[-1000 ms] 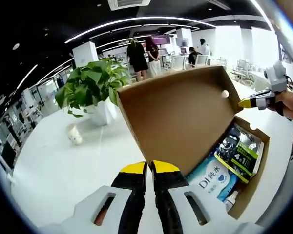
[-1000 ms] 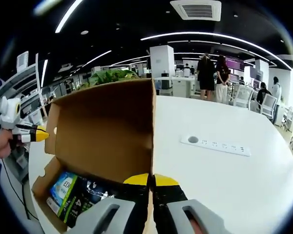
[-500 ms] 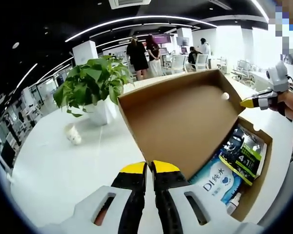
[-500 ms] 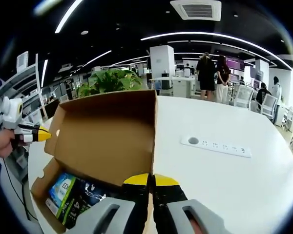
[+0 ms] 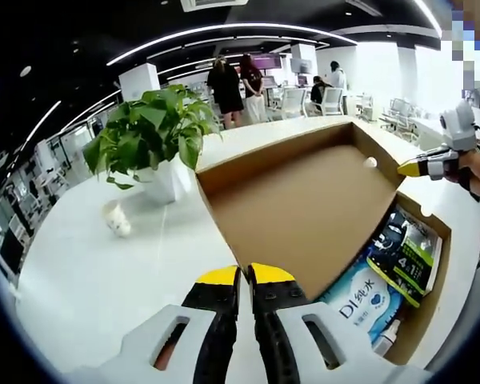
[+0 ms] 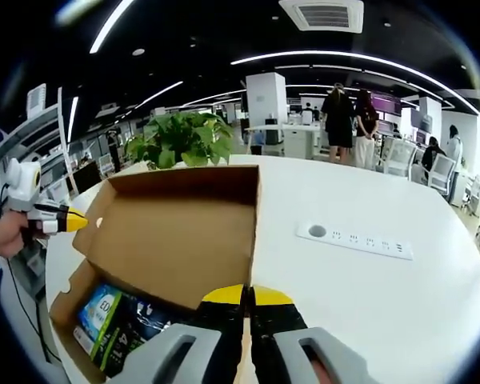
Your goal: Operate the shoe box by opening the lid, removing the specified soft item, and placing it in the target area until the item is outside and the box remains undamaged.
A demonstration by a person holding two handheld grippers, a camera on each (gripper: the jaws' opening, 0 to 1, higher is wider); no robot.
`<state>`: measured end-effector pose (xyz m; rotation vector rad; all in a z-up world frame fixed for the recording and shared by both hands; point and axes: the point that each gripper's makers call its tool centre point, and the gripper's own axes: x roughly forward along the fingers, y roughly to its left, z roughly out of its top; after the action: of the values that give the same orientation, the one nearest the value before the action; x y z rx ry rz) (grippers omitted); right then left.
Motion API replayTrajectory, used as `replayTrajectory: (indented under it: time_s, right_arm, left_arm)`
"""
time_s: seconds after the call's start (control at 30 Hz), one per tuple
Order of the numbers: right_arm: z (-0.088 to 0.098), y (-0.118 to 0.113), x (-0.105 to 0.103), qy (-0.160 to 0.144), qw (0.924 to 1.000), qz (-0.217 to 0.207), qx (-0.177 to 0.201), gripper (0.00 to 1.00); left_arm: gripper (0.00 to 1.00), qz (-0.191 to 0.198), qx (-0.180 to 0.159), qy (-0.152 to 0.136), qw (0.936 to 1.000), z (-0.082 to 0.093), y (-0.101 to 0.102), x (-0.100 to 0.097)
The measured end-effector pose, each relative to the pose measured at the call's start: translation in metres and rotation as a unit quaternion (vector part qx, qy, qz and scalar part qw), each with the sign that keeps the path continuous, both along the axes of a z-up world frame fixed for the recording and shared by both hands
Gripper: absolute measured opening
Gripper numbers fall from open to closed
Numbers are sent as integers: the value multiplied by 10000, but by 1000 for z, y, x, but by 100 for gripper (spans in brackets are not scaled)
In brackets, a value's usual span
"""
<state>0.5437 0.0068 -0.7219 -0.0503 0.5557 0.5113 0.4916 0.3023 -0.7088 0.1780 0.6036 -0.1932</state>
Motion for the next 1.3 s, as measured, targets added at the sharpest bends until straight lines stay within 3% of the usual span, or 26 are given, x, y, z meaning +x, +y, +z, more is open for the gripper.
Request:
replayTrajectory:
  time_s: [1.3]
  right_arm:
    - [-15, 3, 7, 240, 9996, -115, -28, 0]
  left_arm:
    - [0, -94, -77, 393, 9992, -32, 6, 19]
